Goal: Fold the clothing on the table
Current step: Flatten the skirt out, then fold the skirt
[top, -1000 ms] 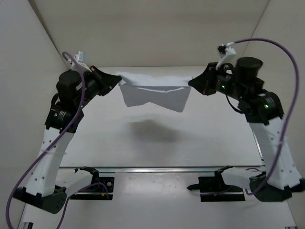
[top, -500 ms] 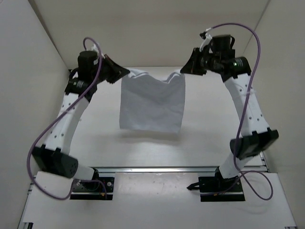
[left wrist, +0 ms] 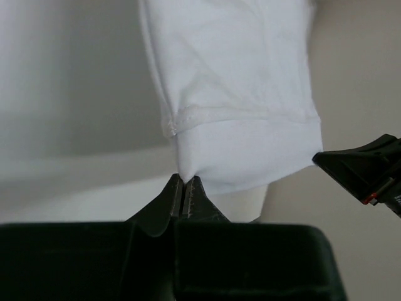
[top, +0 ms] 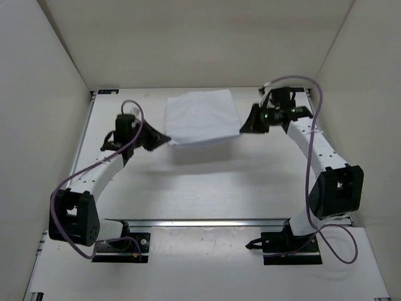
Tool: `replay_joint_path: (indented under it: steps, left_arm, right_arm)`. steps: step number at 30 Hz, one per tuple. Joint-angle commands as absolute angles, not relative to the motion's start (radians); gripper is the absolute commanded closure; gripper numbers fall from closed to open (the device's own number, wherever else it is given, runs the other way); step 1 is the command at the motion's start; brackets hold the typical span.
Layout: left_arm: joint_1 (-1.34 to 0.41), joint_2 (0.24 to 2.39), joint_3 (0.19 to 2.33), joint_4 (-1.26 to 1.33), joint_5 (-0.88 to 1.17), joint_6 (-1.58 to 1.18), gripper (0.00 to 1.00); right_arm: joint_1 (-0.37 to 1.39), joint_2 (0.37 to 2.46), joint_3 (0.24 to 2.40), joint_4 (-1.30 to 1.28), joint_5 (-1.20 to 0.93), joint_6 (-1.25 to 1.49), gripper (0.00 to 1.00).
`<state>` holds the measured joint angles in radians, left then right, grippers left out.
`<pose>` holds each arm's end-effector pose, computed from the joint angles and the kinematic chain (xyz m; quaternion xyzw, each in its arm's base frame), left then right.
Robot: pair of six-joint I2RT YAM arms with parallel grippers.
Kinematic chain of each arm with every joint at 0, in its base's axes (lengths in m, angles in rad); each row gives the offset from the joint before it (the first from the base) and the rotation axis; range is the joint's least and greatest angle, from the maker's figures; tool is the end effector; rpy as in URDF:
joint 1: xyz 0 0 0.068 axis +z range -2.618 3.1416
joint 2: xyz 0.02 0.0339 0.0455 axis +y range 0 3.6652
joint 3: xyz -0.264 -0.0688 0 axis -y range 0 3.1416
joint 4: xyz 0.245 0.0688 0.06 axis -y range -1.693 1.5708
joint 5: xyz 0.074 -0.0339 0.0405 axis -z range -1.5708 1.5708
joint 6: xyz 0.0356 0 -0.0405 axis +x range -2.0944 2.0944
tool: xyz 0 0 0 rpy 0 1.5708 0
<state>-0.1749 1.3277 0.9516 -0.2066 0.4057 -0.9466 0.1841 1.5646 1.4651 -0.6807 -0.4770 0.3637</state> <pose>0.2885 -0.0652 0.2768 -0.2360 0.8349 -0.3972 0.2990 0.3344 0.0789 0.3386 -0.0102 0.9013 0.3111 0.3013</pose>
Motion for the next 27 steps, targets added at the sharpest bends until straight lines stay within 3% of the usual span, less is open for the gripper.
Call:
replay_joint_path:
  steps: [1,7,14,21,27]
  left_arm:
    - [-0.185,1.284,0.715,-0.078,0.474,-0.976,1.0]
    - [-0.305,1.133,0.506,-0.326,0.37,-0.921,1.0]
    - [-0.444,0.76,0.355,-0.587,0.298,-1.012,1.0]
    - [-0.486,0.462,0.182,-0.629,0.359,-1.189,1.0]
    - [-0.361,0.702,0.414,-0.509,0.39,-1.152,1.0]
  right_arm:
    - [0.193,1.488,1.173,-0.586,-0.466,0.408,1.0]
    - [0.339,1.327,0.88,-0.69,-0.356,0.521,1.0]
    - [0.414,1.037,0.571,-0.686,-0.489,0.673,1.0]
    - [0.466,0.943,0.537,-0.755,-0.526,0.693,1.0]
    - [0.29,1.032,0.764,-0.744,-0.669,0.592,1.0]
